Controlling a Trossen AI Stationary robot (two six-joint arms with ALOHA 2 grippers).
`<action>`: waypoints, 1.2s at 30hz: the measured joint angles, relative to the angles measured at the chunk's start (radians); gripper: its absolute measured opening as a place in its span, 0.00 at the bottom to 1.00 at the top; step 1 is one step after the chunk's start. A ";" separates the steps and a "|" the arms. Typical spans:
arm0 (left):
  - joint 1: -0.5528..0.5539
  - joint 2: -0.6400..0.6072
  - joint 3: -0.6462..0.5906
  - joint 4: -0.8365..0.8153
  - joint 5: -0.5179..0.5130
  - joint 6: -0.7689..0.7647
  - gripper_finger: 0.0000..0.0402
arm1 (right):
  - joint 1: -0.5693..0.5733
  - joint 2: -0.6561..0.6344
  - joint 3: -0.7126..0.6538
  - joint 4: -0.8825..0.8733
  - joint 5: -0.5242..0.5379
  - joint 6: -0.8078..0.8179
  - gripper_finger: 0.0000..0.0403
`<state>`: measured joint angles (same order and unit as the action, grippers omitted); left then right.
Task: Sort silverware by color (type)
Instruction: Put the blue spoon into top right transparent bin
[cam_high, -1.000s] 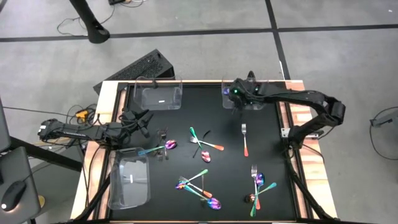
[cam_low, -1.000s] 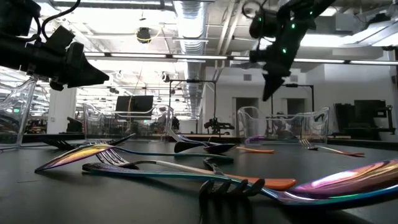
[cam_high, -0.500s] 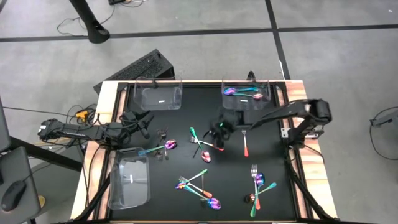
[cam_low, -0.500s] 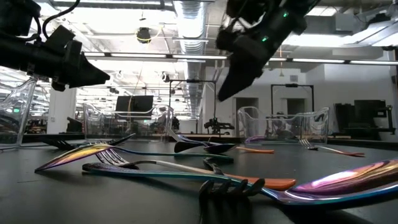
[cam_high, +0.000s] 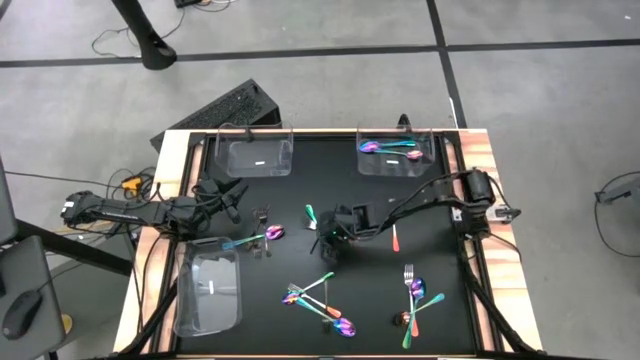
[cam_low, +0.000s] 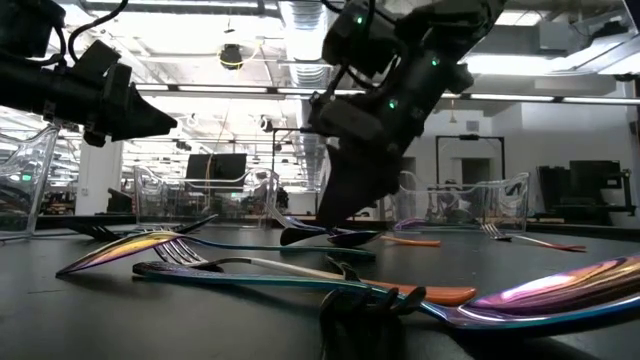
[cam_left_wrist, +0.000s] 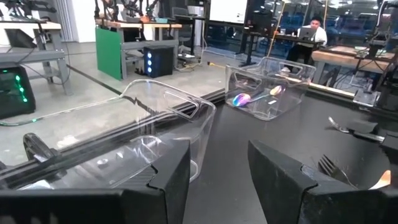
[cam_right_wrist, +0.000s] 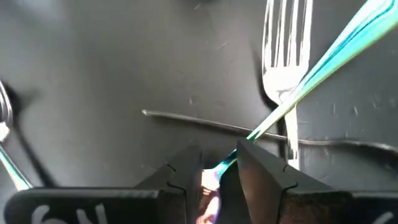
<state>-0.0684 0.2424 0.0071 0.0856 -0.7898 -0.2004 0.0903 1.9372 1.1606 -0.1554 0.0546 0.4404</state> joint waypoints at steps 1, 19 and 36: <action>0.000 0.000 0.000 0.000 0.000 0.000 0.38 | 0.004 0.000 0.000 -0.004 0.000 0.038 0.31; 0.000 0.000 0.000 -0.002 -0.003 0.004 0.38 | 0.030 -0.016 -0.001 -0.104 0.208 0.190 0.31; 0.000 0.008 0.000 -0.002 0.000 0.004 0.38 | 0.011 -0.006 -0.006 -0.162 0.180 0.047 0.03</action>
<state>-0.0685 0.2504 0.0071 0.0834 -0.7897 -0.1967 0.1016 1.9308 1.1548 -0.3171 0.2345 0.4871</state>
